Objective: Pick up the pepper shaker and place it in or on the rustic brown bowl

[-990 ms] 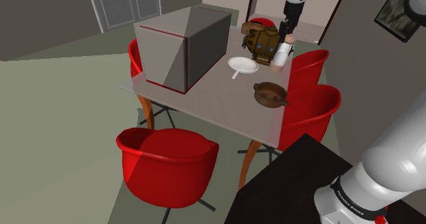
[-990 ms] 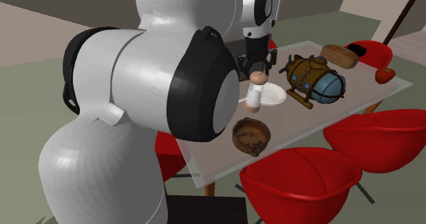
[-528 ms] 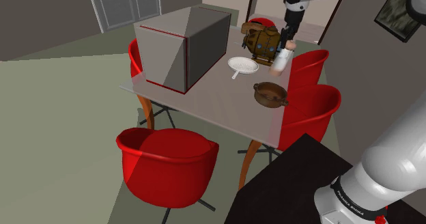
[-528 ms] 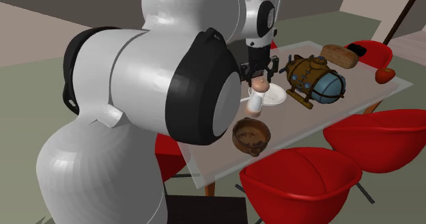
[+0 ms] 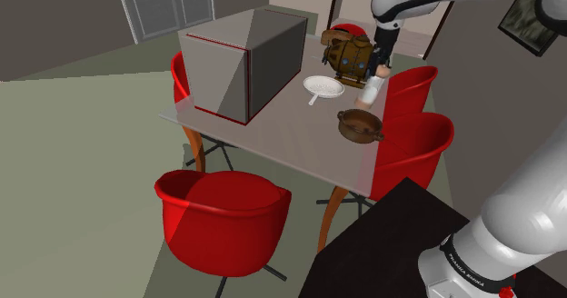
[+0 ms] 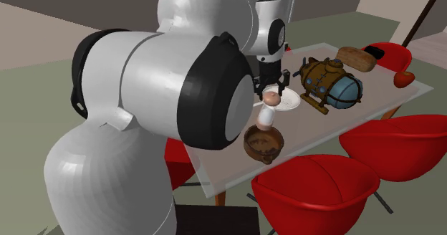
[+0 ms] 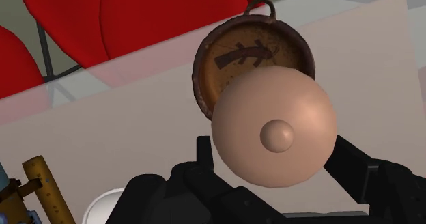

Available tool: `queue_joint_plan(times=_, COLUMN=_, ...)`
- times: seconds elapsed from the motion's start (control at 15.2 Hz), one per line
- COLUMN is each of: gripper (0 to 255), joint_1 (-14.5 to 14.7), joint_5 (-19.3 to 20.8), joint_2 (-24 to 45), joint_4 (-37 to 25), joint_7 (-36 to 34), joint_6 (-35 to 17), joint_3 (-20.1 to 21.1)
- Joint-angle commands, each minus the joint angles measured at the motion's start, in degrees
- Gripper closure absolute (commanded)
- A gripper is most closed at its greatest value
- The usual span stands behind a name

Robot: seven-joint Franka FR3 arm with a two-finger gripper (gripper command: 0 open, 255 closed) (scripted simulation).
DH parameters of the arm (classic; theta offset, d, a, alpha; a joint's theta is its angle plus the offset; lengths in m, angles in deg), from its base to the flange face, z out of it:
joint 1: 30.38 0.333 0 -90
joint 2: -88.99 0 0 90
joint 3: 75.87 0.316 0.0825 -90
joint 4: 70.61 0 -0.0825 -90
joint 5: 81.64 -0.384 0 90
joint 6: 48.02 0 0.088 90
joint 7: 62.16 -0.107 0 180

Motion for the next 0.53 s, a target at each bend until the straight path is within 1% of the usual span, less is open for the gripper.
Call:
queue_joint_plan(times=0.0, gripper=255, joint_1=-0.03, joint_5=0.02, joint_2=0.47, joint_4=0.8, joint_7=-0.17, joint_6=-1.31, joint_3=-0.01)
queue_joint_plan(times=0.46, gripper=255, joint_1=-0.12, joint_5=0.18, joint_2=2.01, joint_4=4.24, joint_7=-0.83, joint_6=-6.24, joint_3=-0.05)
